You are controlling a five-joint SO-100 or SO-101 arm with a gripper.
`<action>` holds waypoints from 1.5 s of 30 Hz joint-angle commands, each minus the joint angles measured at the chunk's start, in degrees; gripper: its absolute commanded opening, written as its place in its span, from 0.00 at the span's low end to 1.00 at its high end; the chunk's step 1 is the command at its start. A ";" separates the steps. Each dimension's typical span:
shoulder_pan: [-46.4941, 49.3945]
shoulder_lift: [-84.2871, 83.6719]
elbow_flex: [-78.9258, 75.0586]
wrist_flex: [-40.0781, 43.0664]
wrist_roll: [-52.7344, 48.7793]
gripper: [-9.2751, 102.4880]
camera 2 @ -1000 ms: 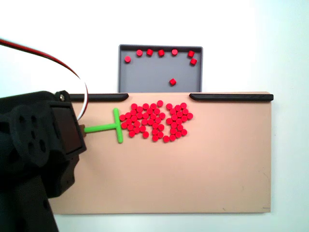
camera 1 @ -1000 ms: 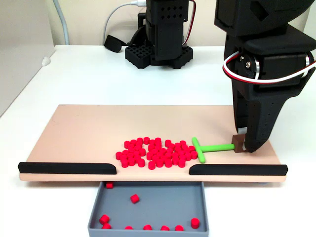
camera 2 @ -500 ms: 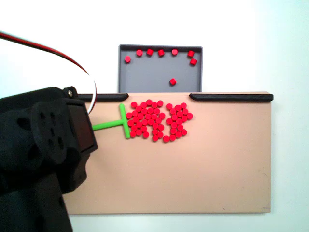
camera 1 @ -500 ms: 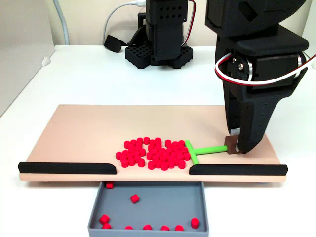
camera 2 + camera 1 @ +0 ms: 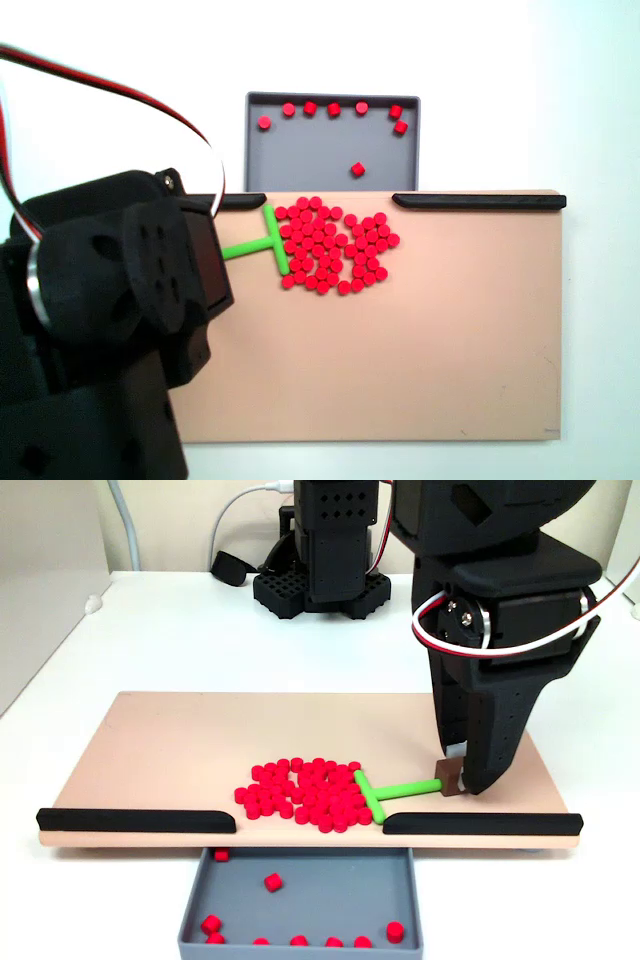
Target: Push granules from left to the grey container
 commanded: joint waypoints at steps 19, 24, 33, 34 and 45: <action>2.29 1.05 -1.85 -0.35 -9.84 0.08; 2.72 0.97 -1.85 -0.44 -13.54 0.08; 3.87 0.88 -1.85 -0.97 -20.30 0.08; 4.13 0.88 -1.85 -0.97 -20.92 0.08; 5.54 0.70 -1.93 -0.97 -33.31 0.08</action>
